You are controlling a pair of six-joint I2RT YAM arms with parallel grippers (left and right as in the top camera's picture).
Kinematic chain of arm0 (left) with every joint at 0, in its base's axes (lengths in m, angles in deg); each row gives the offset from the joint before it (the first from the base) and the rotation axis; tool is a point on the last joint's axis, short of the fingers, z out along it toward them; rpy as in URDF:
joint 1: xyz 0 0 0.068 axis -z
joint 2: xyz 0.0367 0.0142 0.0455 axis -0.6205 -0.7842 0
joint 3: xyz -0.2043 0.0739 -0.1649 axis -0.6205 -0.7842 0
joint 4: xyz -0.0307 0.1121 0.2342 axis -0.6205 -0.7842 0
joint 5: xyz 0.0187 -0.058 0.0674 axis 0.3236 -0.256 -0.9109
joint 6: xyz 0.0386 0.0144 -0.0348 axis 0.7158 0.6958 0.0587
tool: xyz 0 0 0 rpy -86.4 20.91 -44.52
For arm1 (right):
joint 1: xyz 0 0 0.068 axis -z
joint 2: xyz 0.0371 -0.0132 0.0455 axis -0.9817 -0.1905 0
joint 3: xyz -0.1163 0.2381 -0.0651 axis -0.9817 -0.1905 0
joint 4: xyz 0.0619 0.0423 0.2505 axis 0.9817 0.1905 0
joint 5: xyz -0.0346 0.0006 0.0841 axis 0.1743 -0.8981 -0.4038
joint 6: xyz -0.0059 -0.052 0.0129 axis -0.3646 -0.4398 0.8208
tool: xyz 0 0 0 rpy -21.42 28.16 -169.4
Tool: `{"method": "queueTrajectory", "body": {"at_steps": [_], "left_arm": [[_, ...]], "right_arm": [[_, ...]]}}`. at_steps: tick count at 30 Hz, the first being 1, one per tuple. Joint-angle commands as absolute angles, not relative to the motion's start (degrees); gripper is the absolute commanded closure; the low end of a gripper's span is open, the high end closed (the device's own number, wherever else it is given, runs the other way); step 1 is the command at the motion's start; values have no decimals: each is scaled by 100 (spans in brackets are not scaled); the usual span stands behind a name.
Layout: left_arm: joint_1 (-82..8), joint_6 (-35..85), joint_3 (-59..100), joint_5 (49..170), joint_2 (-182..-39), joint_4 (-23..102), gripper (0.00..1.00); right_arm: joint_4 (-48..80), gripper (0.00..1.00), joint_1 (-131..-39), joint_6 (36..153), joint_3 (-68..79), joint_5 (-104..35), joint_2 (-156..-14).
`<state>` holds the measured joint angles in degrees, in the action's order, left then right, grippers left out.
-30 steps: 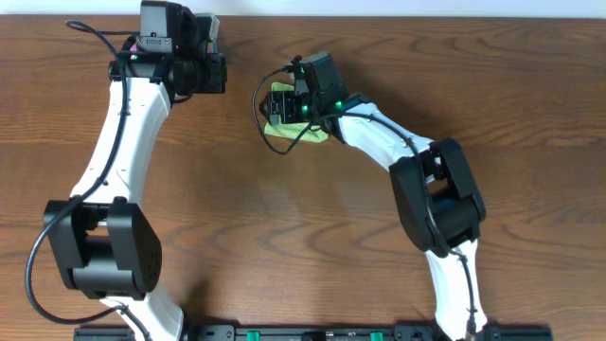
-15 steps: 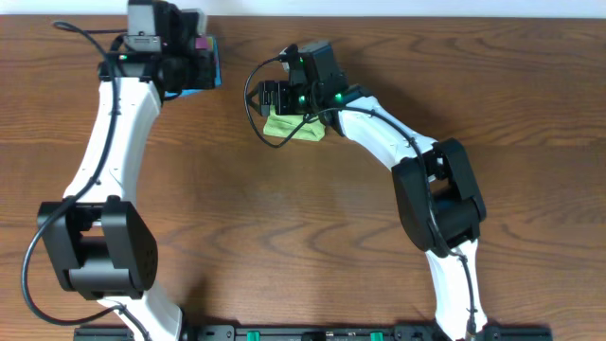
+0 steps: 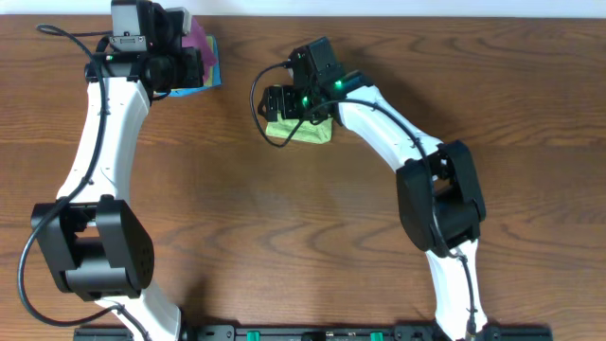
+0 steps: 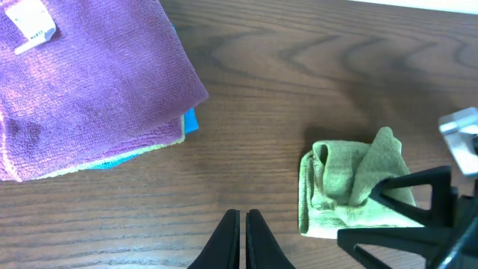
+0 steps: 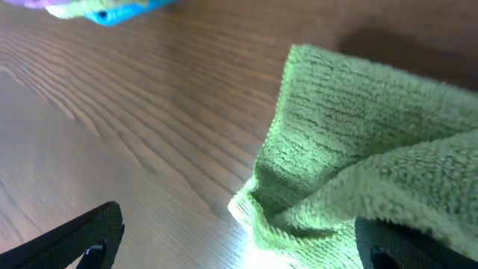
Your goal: Fold the cloth
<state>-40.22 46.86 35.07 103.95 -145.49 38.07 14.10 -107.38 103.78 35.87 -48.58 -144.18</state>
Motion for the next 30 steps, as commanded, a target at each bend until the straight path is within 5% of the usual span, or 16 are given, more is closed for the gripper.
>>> {"method": "queueTrajectory", "body": {"at_steps": [1,30], "left_arm": [[-4020,4748,3636,10445,-14378,3794,94],[-3816,4772,3174,11567,-14894,3820,94]], "right_arm": [[1593,1,-10705,10240,3935,-4740,-14186],[3513,3,-10421,10135,4603,-3481,-14101]]}}
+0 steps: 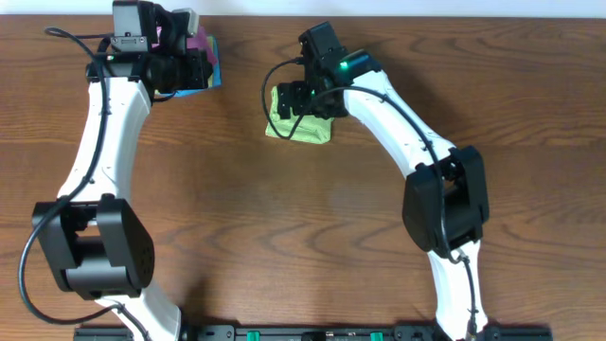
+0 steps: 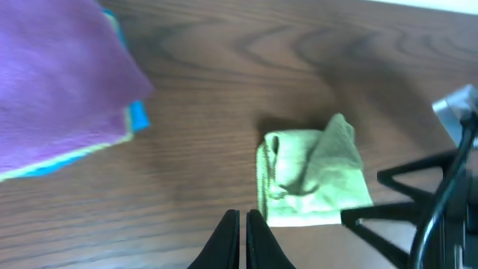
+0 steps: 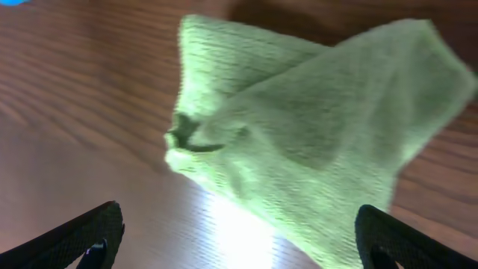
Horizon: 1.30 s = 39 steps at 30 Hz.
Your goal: Fold the cloth
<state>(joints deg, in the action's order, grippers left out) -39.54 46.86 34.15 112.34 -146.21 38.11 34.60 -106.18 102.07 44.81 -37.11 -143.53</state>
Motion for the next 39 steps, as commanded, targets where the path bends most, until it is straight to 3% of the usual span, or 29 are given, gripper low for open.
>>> {"method": "queueTrajectory", "body": {"at_steps": [1,12,21,26,33,39], "left_arm": [[-3760,4791,3111,11617,-14953,3848,94],[-2809,4881,3063,12102,-15561,4052,94],[-2739,4925,2794,11934,-15578,4233,94],[-2739,4918,2477,11932,-15613,4637,94],[-2737,4918,2272,11868,-15642,5092,94],[-2693,4920,2265,11671,-15642,5149,94]], "right_arm": [[3554,4,-10351,10139,4603,-3510,-14092],[3845,11,-9890,10155,4603,-3586,-14038],[3797,18,-9741,10152,4603,-3781,-14038],[3714,34,-9748,10152,4603,-3825,-14038],[3718,96,-9780,10148,4603,-4220,-14038],[3808,98,-9984,9914,4603,-4209,-14038]]}}
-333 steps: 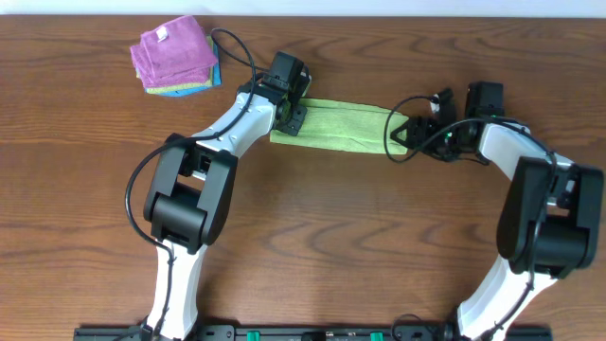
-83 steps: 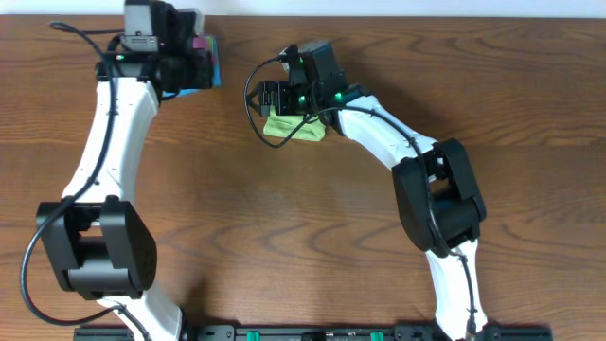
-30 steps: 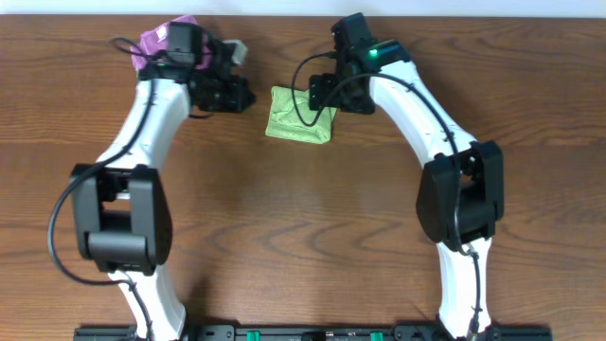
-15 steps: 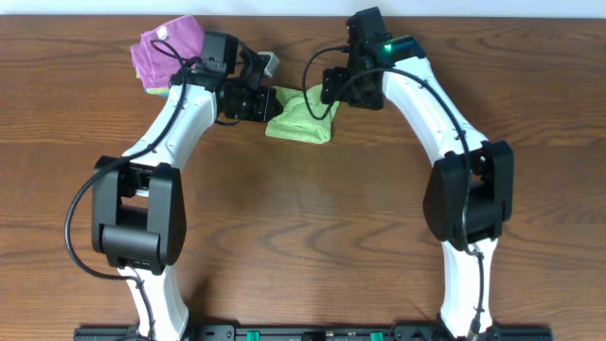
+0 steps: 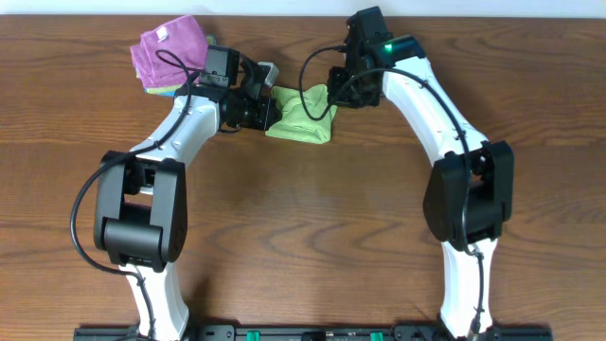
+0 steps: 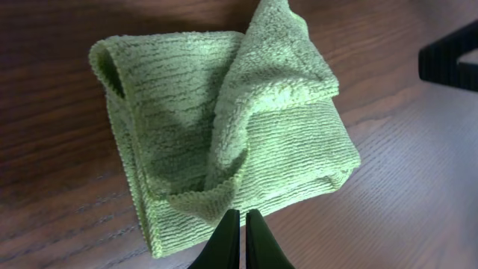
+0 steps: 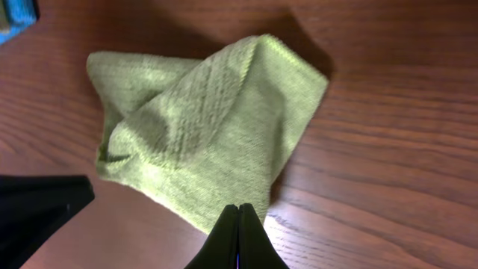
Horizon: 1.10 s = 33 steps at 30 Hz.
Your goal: Fold the cloth
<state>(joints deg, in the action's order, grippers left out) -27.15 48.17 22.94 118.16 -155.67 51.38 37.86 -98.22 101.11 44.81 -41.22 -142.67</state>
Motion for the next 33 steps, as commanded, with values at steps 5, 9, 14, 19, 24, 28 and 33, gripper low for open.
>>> {"method": "queueTrajectory", "body": {"at_steps": [5,9,14,19,24,28,33], "left_arm": [[-2549,4920,2241,11567,-15644,5147,94],[-2413,4918,2232,11440,-15740,5164,94],[-2354,4894,2232,11444,-15884,5293,94],[-2361,4898,2232,11400,-15889,5492,94],[-2359,4844,2234,11339,-15889,5612,94],[-2372,4739,2259,11457,-15889,5745,94],[-2369,4695,2344,11492,-15887,5885,94]], "right_arm": [[3788,98,-10086,9895,4601,-4120,-14038],[3790,98,-10113,9895,4601,-4117,-14038],[3884,99,-10117,9831,4601,-4096,-14038],[3996,98,-10117,9746,4601,-3969,-14038],[3993,98,-10117,9698,4601,-3947,-14038],[3996,98,-10117,9680,4601,-3829,-14038],[3965,98,-10117,9680,4601,-3820,-14038]]}}
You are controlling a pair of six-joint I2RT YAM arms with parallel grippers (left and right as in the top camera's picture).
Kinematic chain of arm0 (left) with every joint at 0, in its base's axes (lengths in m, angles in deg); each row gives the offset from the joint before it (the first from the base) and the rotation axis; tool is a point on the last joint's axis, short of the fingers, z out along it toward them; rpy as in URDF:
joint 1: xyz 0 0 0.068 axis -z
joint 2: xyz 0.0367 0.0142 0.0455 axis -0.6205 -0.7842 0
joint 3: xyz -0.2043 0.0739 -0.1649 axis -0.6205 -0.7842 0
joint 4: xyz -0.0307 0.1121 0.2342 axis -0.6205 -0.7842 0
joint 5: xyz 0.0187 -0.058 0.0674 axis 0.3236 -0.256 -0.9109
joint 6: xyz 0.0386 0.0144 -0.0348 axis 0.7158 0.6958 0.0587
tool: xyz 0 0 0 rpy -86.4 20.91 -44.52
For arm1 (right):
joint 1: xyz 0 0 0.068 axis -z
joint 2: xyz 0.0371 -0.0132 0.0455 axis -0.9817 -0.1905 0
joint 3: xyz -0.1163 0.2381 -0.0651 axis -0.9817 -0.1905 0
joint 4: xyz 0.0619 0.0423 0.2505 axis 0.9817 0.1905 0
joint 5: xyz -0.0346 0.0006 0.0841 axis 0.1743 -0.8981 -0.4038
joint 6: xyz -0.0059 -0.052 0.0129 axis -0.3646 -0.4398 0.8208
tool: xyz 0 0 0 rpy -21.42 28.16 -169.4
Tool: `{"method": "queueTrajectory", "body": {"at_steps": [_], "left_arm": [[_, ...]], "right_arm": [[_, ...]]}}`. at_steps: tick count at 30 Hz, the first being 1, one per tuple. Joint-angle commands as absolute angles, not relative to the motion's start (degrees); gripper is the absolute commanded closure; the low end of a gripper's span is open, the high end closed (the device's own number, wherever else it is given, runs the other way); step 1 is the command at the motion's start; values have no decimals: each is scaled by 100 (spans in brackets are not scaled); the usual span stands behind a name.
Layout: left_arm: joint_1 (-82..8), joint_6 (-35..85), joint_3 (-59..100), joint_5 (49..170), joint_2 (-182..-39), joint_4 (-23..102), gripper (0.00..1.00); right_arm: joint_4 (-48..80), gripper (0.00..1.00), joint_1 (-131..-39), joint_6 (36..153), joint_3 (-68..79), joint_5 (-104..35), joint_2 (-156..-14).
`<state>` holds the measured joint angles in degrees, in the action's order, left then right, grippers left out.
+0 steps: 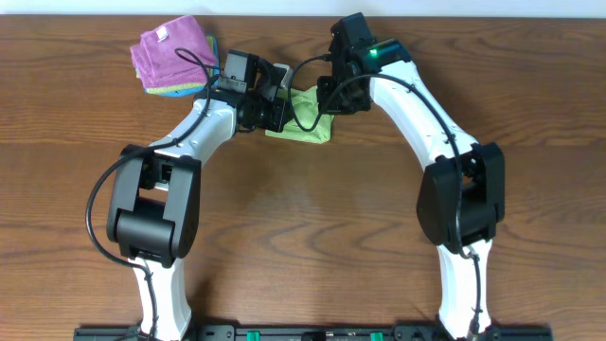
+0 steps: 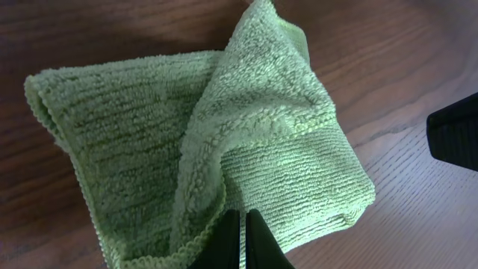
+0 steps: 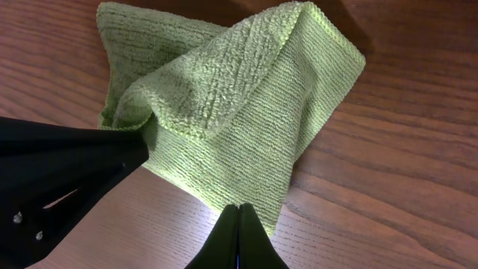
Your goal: Fold the cloth
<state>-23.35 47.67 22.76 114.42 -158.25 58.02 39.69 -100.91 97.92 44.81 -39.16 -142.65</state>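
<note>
A crumpled green cloth (image 1: 311, 116) lies on the wooden table at the far middle, loosely folded into a rough square with one flap bunched up along its middle (image 2: 224, 142). My left gripper (image 2: 240, 218) is shut, its tips over the cloth's near edge at the cloth's left side (image 1: 280, 112). My right gripper (image 3: 239, 211) is shut too, its tips at the opposite edge of the cloth (image 3: 246, 104), on the right side (image 1: 329, 97). Neither gripper visibly holds any fabric.
A pile of folded cloths (image 1: 169, 45), purple on top with blue and yellow below, sits at the far left of the table (image 1: 303, 227). The table's far edge runs just behind the arms.
My left gripper has moved further onto the green cloth. My right gripper has moved left, closer to the cloth's right edge. Both have stayed shut; the cloth lies much the same.
First my left gripper was shut beside the purple pile and my right gripper was open at the green cloth. Then the right stood open above the cloth. Later the left arm was at the cloth's left side and the right was shut; now both are at it.
</note>
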Motion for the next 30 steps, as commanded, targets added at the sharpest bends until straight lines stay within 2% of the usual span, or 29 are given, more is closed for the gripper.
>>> {"method": "queueTrajectory", "body": {"at_steps": [1,11,25,30], "left_arm": [[-2369,4662,2372,11488,-15887,5912,94],[-2369,4555,2731,11787,-15887,5877,94],[-2374,4691,2805,10694,-15932,5892,94],[-2369,4750,2803,10692,-16094,5916,94]], "right_arm": [[3958,99,-10117,9680,4601,-3816,-14038],[3954,99,-10117,9637,4601,-3672,-14038],[3930,98,-10106,9595,4601,-3672,-14038],[3932,98,-10106,9593,4601,-3669,-14038]]}}
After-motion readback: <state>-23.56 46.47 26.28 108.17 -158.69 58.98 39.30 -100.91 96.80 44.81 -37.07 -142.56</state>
